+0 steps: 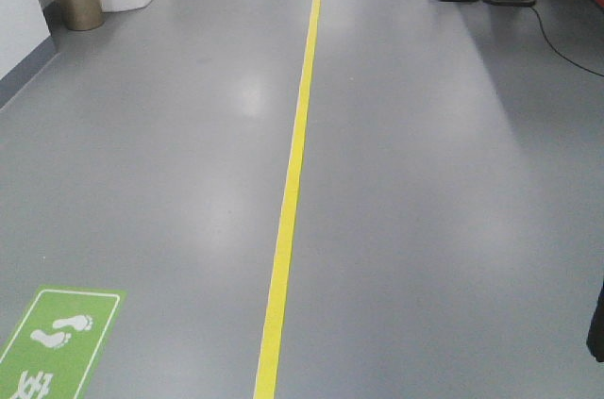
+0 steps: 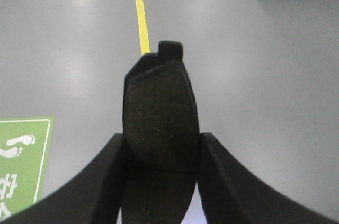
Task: Move and align brake pads A on conveyor
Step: 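Drive along the yellow floor line past the striped cones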
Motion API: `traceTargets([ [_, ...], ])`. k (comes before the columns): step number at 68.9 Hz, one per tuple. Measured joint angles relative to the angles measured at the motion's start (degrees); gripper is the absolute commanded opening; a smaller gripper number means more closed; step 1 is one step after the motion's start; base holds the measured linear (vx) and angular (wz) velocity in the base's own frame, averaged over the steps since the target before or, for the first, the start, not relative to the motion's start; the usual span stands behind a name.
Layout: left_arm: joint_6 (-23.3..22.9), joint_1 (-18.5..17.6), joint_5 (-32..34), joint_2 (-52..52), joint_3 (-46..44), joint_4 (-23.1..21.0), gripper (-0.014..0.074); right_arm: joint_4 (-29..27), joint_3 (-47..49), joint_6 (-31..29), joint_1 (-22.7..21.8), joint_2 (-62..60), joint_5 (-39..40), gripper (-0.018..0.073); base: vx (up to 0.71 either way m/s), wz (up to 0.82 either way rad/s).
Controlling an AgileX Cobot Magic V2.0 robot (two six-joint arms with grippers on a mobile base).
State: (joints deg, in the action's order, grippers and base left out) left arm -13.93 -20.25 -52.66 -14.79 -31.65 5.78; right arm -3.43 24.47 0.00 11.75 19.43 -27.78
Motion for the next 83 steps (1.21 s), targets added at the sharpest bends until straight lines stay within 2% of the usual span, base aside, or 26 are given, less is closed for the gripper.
traceTargets([
  [34, 0.00, 0.00, 0.00, 0.00, 0.00, -0.05, -0.0006, 0.05, 0.00, 0.00, 0.00, 0.00, 0.00, -0.0004, 0.50, -0.06],
  [83, 0.00, 0.00, 0.06, 0.00, 0.00, -0.05, -0.0006, 0.05, 0.00, 0.00, 0.00, 0.00, 0.00, -0.0004, 0.69, -0.05],
])
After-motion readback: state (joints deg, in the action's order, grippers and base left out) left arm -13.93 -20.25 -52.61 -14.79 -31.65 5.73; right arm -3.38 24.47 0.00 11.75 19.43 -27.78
